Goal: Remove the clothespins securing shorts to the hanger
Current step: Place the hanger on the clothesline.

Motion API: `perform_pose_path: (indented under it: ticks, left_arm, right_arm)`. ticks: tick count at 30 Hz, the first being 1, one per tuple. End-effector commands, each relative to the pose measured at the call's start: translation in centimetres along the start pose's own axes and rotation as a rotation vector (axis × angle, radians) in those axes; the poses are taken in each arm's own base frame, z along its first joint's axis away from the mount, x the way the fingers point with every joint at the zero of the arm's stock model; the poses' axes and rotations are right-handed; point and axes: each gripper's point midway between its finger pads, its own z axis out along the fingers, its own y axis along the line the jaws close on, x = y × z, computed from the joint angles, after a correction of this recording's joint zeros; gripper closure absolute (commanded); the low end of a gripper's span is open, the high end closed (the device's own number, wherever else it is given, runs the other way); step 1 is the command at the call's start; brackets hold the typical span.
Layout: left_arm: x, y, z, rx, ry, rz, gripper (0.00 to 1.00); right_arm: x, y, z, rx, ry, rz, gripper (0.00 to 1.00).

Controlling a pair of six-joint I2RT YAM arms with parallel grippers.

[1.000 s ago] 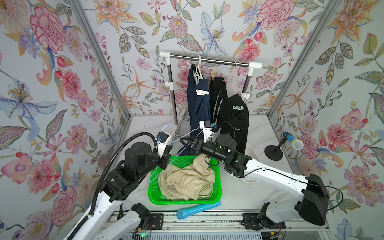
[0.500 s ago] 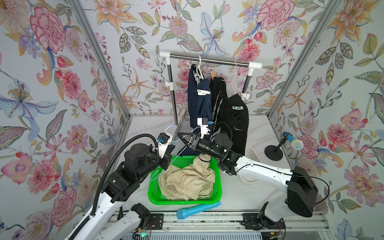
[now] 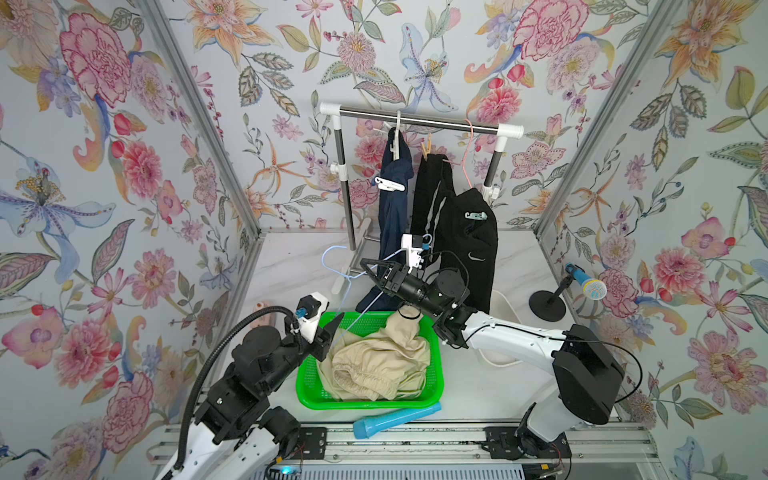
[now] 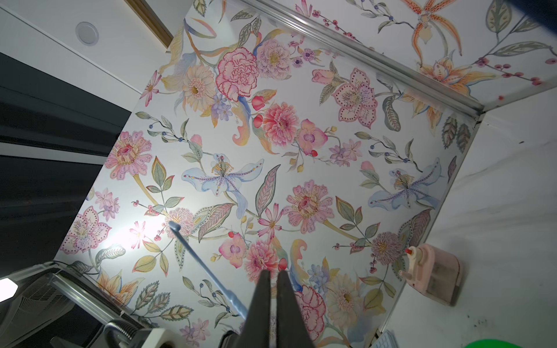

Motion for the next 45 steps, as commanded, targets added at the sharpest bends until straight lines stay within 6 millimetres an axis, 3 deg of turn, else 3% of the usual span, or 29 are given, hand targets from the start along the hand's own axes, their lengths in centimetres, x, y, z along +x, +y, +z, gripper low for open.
perform_pose_path:
  ticks: [1,4,9,15,18,21,25,31,39,45]
  left_arm:
    - [0.1,0.0,-0.8,-0.004,-0.07,-0.039,0.48]
    - [0.5,-0.6,-1.0,0.028,-0.086,-0.055,0.45]
    - [2.4,0.7,0.1,-0.052,0.01,-0.07,0.48]
    - [2.7,0.7,1.2,-0.056,0.049,-0.07,0.49]
    - [2.5,0.2,1.6,-0.024,0.052,-0.075,0.62]
    - [1.9,0.0,1.5,-0.012,0.03,-0.086,0.78]
    - [0.5,-0.1,0.8,0.004,-0.017,-0.096,0.82]
    - [-1.4,-0.5,0.1,0.035,-0.057,-0.104,0.99]
    - [-4.1,-0.2,-2.3,0.032,-0.084,-0.104,1.0]
    - [-5.0,2.3,-4.9,-0.103,-0.021,-0.119,1.0]
  right_arm:
    - [-0.6,2.9,-0.3,-0.087,-0.019,0.002,1.0]
    - [-0.5,3.3,-0.4,-0.092,-0.014,0.001,1.0]
    - [-0.4,3.7,-0.5,-0.099,-0.005,0.001,1.0]
    - [-0.2,4.2,-0.8,-0.107,0.005,0.0,1.0]
    - [-0.2,4.4,-0.9,-0.111,0.006,-0.002,1.0]
    - [-0.2,4.2,-1.0,-0.105,0.007,0.0,1.0]
    - [-0.2,3.8,-1.1,-0.097,0.005,0.005,1.0]
    - [-0.1,2.8,-1.1,-0.073,0.009,0.021,1.0]
    - [-0.2,1.1,-1.2,-0.022,0.014,0.021,1.0]
    - [-0.2,0.3,-1.4,0.044,0.052,-0.039,0.72]
